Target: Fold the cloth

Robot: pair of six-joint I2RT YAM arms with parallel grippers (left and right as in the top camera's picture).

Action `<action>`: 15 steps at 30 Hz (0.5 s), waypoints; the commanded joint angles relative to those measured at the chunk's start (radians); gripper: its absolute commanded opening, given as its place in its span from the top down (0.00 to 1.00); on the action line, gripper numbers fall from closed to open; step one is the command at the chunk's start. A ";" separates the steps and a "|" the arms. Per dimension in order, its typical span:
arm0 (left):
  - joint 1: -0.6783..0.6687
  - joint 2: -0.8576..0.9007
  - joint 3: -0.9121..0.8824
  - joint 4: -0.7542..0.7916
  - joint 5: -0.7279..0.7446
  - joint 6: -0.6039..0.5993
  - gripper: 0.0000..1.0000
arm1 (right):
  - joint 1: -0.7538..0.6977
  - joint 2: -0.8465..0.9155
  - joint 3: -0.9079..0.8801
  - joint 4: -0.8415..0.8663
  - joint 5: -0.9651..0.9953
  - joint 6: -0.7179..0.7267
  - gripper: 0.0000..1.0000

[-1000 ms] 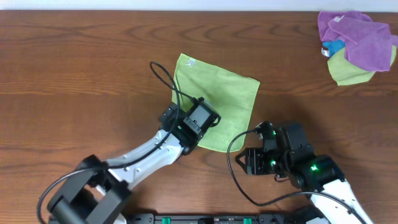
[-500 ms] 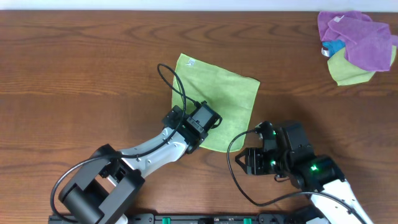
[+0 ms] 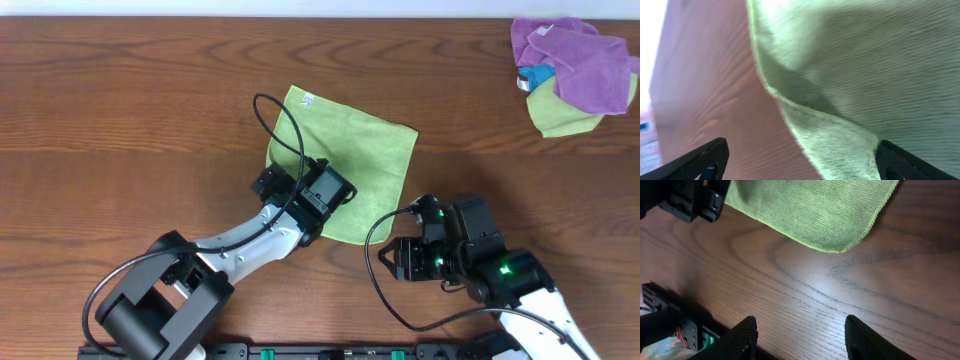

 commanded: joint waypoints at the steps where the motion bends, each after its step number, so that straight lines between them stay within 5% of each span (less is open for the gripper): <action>1: 0.002 0.015 0.010 -0.029 -0.108 0.006 0.05 | 0.006 0.001 0.000 0.000 -0.010 -0.011 0.43; 15: 0.073 0.015 0.010 -0.337 -0.174 -0.240 0.05 | 0.006 0.001 0.000 0.004 -0.011 -0.015 0.41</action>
